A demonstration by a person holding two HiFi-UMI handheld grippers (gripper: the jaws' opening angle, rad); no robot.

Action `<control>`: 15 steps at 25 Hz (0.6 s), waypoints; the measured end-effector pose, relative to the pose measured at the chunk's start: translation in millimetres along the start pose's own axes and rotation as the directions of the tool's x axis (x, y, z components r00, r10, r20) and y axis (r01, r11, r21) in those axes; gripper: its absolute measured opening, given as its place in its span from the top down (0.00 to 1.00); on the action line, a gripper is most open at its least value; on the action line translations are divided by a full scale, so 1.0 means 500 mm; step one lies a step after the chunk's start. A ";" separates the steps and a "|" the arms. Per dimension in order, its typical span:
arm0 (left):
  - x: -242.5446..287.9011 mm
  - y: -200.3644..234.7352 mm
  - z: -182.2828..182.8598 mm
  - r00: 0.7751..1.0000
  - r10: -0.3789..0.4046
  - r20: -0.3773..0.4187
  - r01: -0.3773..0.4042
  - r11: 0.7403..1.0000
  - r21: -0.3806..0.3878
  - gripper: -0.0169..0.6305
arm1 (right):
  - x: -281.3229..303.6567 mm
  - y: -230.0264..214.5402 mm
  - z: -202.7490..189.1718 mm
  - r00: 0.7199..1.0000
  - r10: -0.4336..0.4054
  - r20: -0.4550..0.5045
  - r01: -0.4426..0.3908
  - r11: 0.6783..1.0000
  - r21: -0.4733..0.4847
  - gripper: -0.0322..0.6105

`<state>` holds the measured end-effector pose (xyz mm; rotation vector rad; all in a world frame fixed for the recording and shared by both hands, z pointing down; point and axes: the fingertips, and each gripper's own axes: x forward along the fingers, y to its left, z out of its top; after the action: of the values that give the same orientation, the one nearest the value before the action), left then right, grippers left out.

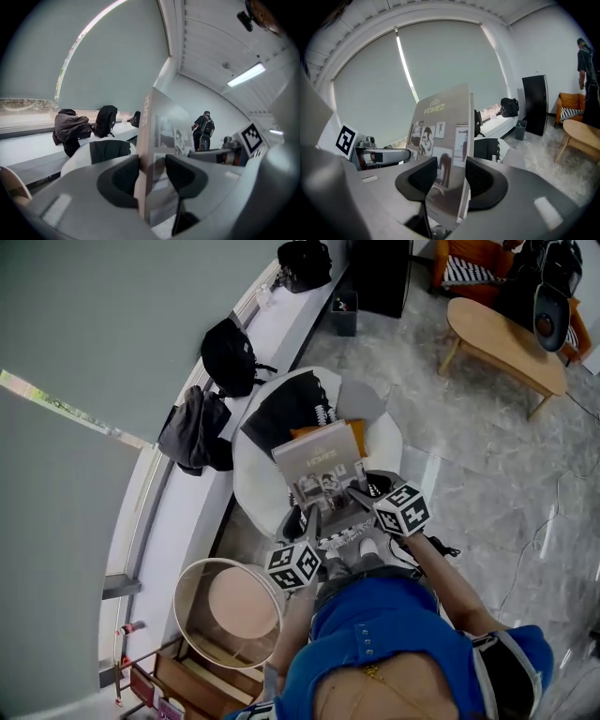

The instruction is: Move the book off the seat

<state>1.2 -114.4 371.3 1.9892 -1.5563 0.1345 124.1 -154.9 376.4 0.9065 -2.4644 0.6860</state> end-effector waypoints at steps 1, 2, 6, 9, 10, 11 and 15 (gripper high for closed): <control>-0.007 -0.004 0.004 1.000 0.000 0.005 0.000 1.000 0.000 0.72 | -0.007 0.005 0.005 1.000 0.001 0.004 -0.001 1.000 -0.010 0.68; -0.014 -0.008 0.006 1.000 -0.001 0.010 0.001 1.000 -0.002 0.72 | -0.013 0.010 0.008 1.000 0.001 0.009 -0.001 1.000 -0.021 0.68; -0.044 -0.020 -0.002 1.000 0.004 0.024 -0.004 1.000 -0.006 0.71 | -0.036 0.032 0.004 1.000 0.002 0.022 -0.001 0.998 -0.056 0.68; -0.056 -0.034 -0.007 1.000 0.007 0.027 -0.007 1.000 -0.002 0.71 | -0.054 0.037 0.000 1.000 0.005 0.023 -0.003 0.998 -0.068 0.68; -0.058 -0.038 -0.006 1.000 0.007 0.029 -0.007 1.000 -0.002 0.71 | -0.058 0.036 0.001 1.000 0.006 0.024 -0.004 0.998 -0.068 0.68; -0.059 -0.041 -0.004 1.000 0.007 0.030 -0.007 1.000 -0.002 0.72 | -0.061 0.037 0.003 1.000 0.006 0.027 -0.004 0.998 -0.067 0.68; -0.069 -0.053 -0.002 0.999 0.011 0.033 -0.011 1.000 0.006 0.72 | -0.076 0.040 0.001 0.999 0.009 0.041 -0.007 0.998 -0.057 0.68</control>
<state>15.2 -81.4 346.8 1.9972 -1.5893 0.1113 136.8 -123.8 349.6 0.8982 -2.5116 0.6030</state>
